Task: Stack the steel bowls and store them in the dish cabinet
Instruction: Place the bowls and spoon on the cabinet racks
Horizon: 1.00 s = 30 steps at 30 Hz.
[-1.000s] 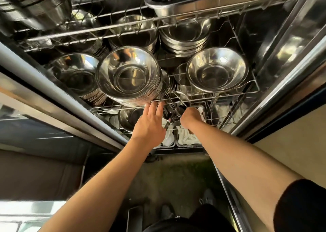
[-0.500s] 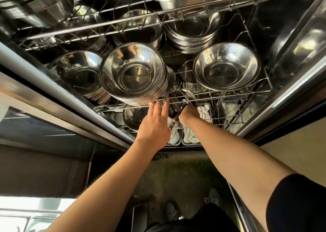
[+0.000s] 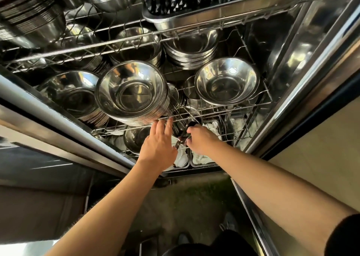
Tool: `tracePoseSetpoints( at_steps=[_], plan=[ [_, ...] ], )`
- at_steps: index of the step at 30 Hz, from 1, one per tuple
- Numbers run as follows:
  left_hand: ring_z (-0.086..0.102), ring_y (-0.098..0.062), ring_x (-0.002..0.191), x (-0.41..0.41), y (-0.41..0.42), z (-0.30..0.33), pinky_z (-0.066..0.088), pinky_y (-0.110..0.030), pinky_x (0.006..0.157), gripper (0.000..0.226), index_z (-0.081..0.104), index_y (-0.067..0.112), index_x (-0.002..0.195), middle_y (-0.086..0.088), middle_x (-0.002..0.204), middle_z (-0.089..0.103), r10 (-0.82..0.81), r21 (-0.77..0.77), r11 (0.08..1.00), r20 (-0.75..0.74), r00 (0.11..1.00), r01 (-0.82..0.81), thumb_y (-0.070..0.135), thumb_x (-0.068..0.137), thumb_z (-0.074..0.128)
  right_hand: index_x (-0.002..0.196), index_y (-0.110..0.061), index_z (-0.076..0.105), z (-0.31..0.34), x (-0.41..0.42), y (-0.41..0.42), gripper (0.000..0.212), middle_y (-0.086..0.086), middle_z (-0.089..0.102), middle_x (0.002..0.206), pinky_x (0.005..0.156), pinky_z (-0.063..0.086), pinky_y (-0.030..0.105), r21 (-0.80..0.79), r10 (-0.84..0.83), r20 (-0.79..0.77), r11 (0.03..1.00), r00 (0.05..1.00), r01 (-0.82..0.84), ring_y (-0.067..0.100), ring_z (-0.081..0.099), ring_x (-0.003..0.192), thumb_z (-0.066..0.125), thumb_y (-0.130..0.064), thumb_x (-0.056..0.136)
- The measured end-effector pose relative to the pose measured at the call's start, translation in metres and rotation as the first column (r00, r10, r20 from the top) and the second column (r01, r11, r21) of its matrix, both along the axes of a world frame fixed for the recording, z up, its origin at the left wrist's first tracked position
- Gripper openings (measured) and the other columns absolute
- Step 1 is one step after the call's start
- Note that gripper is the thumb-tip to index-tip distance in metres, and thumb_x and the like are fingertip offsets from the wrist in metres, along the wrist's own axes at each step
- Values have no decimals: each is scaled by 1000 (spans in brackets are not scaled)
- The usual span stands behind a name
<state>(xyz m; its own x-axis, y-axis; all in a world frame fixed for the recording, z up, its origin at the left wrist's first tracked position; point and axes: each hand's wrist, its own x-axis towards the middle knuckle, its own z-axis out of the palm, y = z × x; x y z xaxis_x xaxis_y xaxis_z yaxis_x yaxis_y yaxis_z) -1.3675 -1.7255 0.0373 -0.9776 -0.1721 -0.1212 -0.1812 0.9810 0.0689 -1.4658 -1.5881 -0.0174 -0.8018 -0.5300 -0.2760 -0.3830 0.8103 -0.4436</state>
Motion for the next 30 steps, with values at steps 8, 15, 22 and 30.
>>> tracePoseSetpoints(
  at_steps=[8, 15, 22, 30],
  plan=[
    [24, -34, 145, -10, 7, 20, 47, -45, 101, 89, 11, 14, 156, -14, 155, 31, 14, -59, 998, 43, 999, -12, 56, 90, 54, 126, -14, 64, 70, 22, 60, 35, 5, 63, 120, 82, 56, 39, -27, 63, -380, 996, 923, -80, 25, 59, 114, 56, -33, 99],
    [49, -32, 123, -37, 30, 49, 53, -44, 87, 69, 35, 16, 143, -10, 132, 52, -61, 33, 997, -85, 995, 64, 57, 90, 51, 135, -14, 60, 115, -2, 107, 46, 6, 63, 128, 90, 54, 37, -88, -104, -506, 994, 856, 68, 25, 57, 121, 57, -42, 99],
    [23, -30, 147, -85, 50, 54, 38, -47, 110, 84, 18, 17, 155, -9, 155, 34, -166, 42, 984, -142, 976, 173, 65, 91, 44, 162, -16, 23, 126, -38, 124, 80, 8, 17, 171, 115, 39, 52, 95, -194, -335, 967, 922, 238, 31, 19, 156, 46, -61, 99],
    [16, -32, 150, -116, 65, 38, 32, -50, 116, 93, 7, 19, 158, -13, 165, 11, -65, 160, 984, -51, 997, 73, 70, 88, 42, 165, -14, 4, 119, -53, 119, 109, 16, -6, 172, 123, 24, 52, 73, -271, -163, 956, 949, 285, 34, 9, 158, 60, -69, 89]
  ],
)
